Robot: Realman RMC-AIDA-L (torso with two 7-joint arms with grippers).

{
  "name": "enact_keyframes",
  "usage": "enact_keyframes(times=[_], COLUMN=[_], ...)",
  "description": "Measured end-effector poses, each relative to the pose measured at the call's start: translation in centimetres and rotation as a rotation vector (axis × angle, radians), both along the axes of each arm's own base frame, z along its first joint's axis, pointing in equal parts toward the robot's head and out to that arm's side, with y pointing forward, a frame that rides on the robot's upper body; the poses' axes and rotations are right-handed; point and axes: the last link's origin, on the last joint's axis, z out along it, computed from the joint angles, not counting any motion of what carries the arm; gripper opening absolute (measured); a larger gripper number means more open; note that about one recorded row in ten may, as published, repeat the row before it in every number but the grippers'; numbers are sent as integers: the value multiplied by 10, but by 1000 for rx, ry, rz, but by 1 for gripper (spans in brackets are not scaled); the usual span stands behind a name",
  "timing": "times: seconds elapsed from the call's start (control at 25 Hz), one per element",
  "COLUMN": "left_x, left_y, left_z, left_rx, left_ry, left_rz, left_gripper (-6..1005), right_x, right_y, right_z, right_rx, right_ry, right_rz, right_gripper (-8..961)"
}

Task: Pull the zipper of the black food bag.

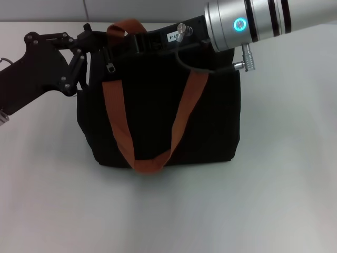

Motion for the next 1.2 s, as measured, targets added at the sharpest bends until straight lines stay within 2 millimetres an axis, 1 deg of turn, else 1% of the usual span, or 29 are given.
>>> enact_keyframes(times=[0.4, 0.64, 1.2], left_x=[0, 0, 0], left_y=[0, 0, 0], left_z=[0, 0, 0], left_rx=[0, 0, 0], left_ry=[0, 0, -1], left_rz=[0, 0, 0], left_gripper=[24, 24, 24], right_x=[-2, -4, -4], right_y=[0, 0, 1], right_z=[-1, -3, -6], right_rx=[0, 2, 11], right_ry=[-13, -27, -55], right_rz=[13, 26, 31], right_gripper=[423, 206, 172])
